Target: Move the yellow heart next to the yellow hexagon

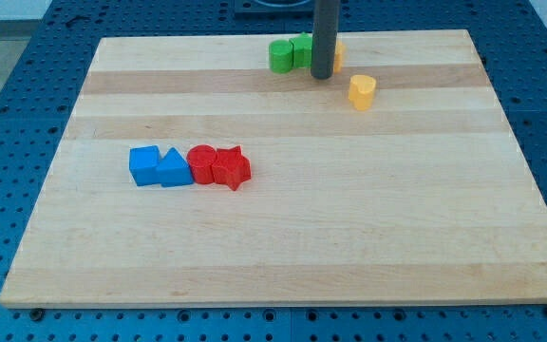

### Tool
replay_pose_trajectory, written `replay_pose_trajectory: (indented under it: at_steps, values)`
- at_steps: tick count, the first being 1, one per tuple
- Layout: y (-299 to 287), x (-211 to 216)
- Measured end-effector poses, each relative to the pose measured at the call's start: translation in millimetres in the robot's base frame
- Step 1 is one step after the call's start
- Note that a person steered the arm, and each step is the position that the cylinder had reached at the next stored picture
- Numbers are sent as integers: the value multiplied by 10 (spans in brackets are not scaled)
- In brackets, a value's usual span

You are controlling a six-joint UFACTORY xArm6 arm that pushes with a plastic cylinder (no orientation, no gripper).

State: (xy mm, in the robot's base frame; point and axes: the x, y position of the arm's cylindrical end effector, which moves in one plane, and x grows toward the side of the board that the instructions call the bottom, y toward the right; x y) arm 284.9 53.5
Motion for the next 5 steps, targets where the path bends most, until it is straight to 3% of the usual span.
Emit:
replay_pose_trajectory:
  at_steps: [1,2,3,5]
  values:
    - [-322,701]
    - [-369,835]
    - [188,1406]
    - [503,1540]
